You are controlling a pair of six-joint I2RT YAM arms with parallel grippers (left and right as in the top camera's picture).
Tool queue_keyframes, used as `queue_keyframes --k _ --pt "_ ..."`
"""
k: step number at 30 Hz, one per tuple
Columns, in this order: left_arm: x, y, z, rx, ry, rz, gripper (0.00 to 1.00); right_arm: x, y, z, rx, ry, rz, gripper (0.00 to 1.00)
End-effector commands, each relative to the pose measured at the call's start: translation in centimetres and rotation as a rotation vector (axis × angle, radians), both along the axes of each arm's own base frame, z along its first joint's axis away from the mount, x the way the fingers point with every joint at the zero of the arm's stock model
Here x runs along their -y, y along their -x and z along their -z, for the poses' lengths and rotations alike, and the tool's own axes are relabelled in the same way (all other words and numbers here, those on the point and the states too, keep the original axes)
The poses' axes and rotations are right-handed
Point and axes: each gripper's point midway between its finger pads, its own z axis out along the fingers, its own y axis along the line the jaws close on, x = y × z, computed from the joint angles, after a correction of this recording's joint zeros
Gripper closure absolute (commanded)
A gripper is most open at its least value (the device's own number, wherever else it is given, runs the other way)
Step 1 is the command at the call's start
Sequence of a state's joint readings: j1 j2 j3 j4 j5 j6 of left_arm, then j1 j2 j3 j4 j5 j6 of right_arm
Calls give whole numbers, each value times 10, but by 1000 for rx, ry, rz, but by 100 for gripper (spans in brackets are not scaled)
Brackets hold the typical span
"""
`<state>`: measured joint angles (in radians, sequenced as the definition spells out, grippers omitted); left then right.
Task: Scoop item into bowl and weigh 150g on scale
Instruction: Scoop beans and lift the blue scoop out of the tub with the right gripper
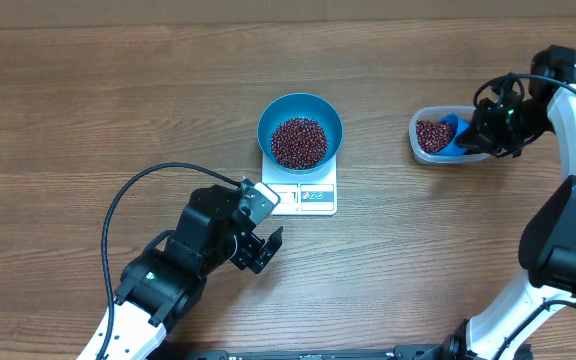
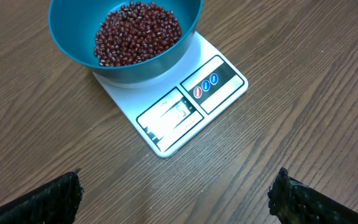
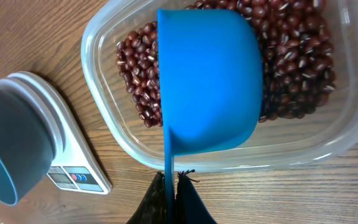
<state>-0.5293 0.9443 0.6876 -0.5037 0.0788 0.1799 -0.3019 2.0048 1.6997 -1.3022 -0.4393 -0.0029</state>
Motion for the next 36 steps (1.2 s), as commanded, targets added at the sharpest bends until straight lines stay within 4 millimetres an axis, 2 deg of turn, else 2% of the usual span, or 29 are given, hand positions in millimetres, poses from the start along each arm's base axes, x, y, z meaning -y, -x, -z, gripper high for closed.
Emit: queue_keyframes --k 1,19,29,36 --pt "1 1 -1 -3 13 7 1 3 -1 -4 33 -60 -9 96" --pt "1 1 -1 -3 13 7 0 18 7 -12 71 -132 -10 96" --pt "1 1 -1 -3 13 7 1 21 11 -28 150 -263 -18 96" --pt "1 1 -1 -3 13 7 0 8 12 -46 234 -380 -66 96"
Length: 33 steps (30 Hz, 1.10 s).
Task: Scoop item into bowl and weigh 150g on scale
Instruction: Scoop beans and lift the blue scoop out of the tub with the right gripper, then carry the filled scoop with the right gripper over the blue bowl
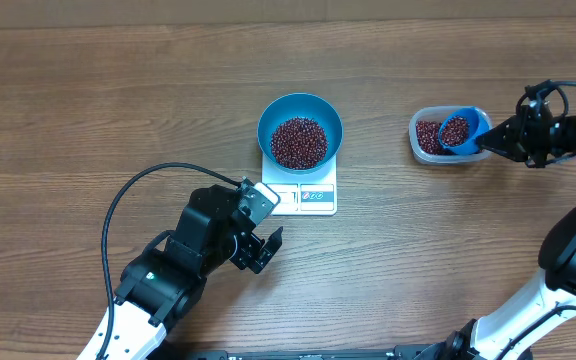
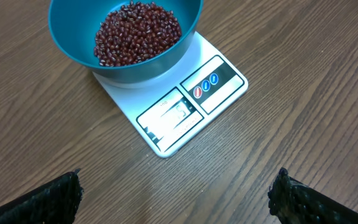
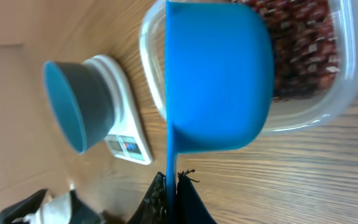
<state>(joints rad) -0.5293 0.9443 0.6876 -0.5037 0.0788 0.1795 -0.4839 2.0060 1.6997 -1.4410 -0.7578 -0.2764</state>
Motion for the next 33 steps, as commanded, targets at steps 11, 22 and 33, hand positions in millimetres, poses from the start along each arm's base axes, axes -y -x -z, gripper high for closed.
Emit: queue_keyframes --k 11,22,33 --pt "1 1 -1 -3 13 8 1 -21 -11 -31 150 -177 -36 96" --pt "1 1 -1 -3 13 8 1 -62 -21 -80 252 -156 -174 96" --pt "1 1 -1 -3 13 8 1 -139 -25 -116 316 -148 -358 96"
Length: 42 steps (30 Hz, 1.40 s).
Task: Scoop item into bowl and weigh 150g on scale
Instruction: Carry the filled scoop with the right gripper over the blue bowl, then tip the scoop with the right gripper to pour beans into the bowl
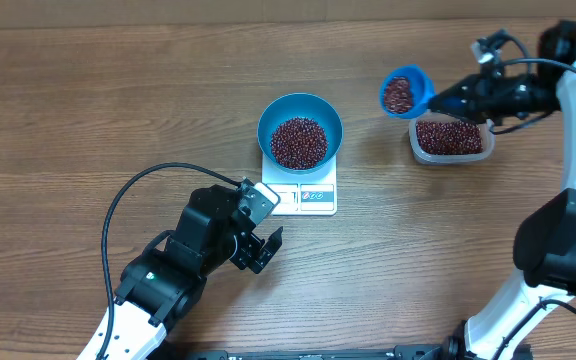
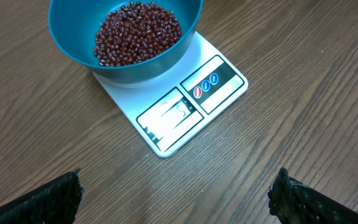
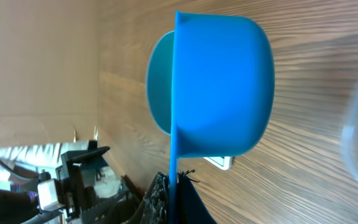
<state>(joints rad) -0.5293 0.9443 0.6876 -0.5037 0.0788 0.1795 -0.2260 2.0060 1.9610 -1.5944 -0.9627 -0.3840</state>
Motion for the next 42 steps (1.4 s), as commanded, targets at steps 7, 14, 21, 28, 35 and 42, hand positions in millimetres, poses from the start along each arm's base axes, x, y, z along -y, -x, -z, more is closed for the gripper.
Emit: queue_keyframes --k 7,14,21,28,35,42 --pt "1 1 -1 -3 13 8 0 -70 7 -26 72 2 -147 96" --pt "1 1 -1 -3 13 8 0 -103 4 -9 38 137 -161 96" --pt "1 1 -1 -3 13 8 0 -122 0 1 36 228 -143 96" --pt "1 1 -1 -3 13 8 1 -135 -1 8 46 308 -136 96" --pt "1 1 -1 -3 13 8 1 -149 0 8 82 442 -119 96" --pt "1 1 -1 -3 13 8 0 -159 4 15 93 582 -81 96"
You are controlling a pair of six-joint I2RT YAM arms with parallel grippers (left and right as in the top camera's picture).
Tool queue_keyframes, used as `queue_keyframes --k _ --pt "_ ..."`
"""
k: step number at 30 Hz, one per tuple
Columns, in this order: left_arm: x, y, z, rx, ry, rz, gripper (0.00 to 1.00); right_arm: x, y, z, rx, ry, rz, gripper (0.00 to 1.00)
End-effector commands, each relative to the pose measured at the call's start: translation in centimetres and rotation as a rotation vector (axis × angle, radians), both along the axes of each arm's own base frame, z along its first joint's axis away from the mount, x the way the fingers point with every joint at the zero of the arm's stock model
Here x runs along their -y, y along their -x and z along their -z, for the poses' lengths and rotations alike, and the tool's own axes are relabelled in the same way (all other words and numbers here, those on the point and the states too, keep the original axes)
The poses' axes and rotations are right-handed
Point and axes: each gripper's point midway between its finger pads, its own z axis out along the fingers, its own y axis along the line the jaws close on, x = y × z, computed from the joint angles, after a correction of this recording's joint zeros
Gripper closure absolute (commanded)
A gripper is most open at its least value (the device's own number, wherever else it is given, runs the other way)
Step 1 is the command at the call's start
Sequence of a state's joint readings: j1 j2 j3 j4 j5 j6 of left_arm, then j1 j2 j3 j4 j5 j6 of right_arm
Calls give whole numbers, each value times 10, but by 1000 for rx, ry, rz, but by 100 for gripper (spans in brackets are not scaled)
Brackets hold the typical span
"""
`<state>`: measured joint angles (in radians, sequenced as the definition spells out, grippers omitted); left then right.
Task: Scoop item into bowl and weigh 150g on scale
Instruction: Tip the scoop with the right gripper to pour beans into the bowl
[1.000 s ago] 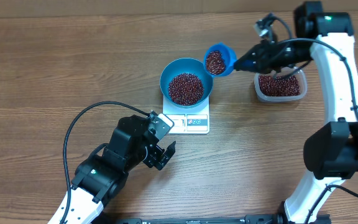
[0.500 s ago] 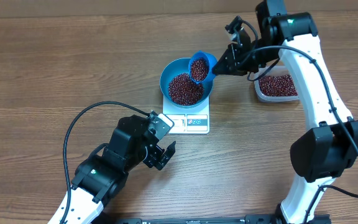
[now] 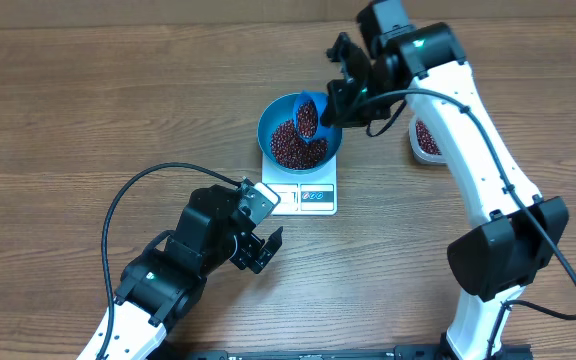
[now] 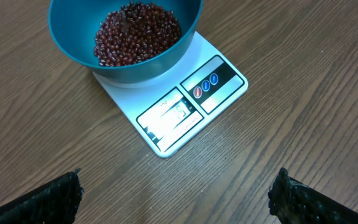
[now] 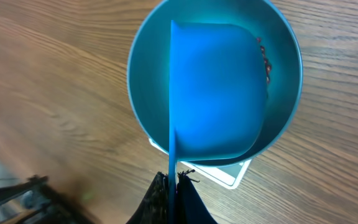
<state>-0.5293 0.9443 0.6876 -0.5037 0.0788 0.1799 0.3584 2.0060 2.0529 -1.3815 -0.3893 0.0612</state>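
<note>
A teal bowl (image 3: 273, 113) of red beans (image 3: 290, 146) sits on the white scale (image 3: 308, 196). My right gripper (image 5: 172, 179) is shut on the thin handle of the blue scoop (image 3: 307, 116), which is tilted over the bowl with beans in it; from the right wrist its back (image 5: 216, 87) covers most of the bowl (image 5: 286, 46). My left gripper (image 4: 176, 194) is open low over bare wood in front of the scale (image 4: 185, 109), with the bowl (image 4: 73, 43) beyond it.
A clear tub (image 3: 420, 139) of red beans sits right of the scale, mostly hidden behind my right arm. The left arm's black cable (image 3: 133, 195) loops over the table at the left.
My right gripper has moved the loaded scoop from above the tub's left side to over the bowl, and the scoop is now tipped. The left arm is unchanged.
The scoop was down in the bean tub, held by my right gripper. Then it was lifted with beans at the tub's rim, then raised left of the tub, and now tilts over the bowl on the scale. My left gripper stayed open throughout.
</note>
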Motion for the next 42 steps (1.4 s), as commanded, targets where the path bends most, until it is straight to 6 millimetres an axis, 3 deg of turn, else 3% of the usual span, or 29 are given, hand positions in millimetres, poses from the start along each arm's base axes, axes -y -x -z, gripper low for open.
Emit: queue_keyframes --k 1,17,42 --pt "1 1 -1 -3 13 7 0 5 -7 -13 81 94 66 96" --pt "1 1 -1 -3 13 7 0 -2 -1 -8 132 246 117 96" --pt "1 1 -1 -3 13 7 0 -10 4 -7 162 301 142 96"
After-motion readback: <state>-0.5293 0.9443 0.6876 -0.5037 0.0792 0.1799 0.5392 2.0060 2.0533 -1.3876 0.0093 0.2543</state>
